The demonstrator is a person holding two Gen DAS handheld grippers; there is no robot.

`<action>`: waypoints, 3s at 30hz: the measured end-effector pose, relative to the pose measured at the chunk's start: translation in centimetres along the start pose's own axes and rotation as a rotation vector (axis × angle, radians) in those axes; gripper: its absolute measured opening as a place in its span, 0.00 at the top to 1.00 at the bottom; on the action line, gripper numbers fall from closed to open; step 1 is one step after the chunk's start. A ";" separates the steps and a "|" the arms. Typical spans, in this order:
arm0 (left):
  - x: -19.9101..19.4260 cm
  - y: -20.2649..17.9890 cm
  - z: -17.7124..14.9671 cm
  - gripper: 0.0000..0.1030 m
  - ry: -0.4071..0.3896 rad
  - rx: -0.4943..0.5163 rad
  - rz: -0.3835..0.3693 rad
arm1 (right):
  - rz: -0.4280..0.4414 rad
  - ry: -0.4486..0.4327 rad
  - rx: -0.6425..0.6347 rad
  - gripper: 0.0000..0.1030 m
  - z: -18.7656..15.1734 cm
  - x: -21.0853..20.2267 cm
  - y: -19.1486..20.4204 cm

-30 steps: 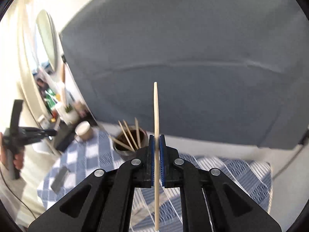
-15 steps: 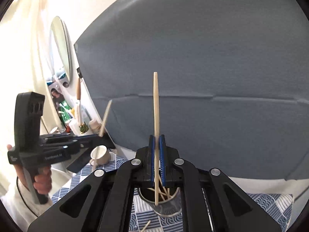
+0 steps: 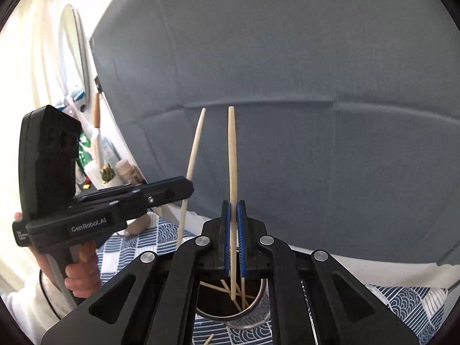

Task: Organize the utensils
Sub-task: 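Lift both held sticks and carry them above the black cup, then drop the right tool's stick into the cup while the left tool releases its stick, then move both open tools back down toward the remaining sticks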

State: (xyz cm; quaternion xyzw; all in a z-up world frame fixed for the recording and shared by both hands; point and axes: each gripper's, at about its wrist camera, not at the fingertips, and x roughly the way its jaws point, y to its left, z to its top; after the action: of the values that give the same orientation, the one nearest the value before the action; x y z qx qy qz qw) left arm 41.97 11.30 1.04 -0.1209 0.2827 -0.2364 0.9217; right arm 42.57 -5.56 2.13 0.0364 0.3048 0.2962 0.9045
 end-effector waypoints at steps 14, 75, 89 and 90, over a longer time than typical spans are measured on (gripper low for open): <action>3.3 1.8 -3.8 0.95 0.046 -0.026 -0.026 | -0.040 0.133 -0.037 0.95 -2.8 4.6 0.6; -1.6 -1.3 -23.9 0.06 0.463 0.002 0.266 | -0.230 0.417 0.157 0.12 -21.6 0.8 -3.2; 1.0 -0.6 -27.5 0.06 0.598 -0.009 0.393 | -0.374 0.554 0.143 0.12 -26.4 2.4 -4.7; 1.2 -0.5 -27.6 0.06 0.608 -0.012 0.396 | -0.378 0.563 0.146 0.11 -26.6 2.6 -4.8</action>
State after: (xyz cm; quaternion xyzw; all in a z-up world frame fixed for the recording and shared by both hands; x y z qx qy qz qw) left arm 26.67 7.80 -21.75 0.0067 0.5630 -0.0765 0.8229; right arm 31.46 -11.12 -21.96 -0.0391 0.5640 0.0993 0.8188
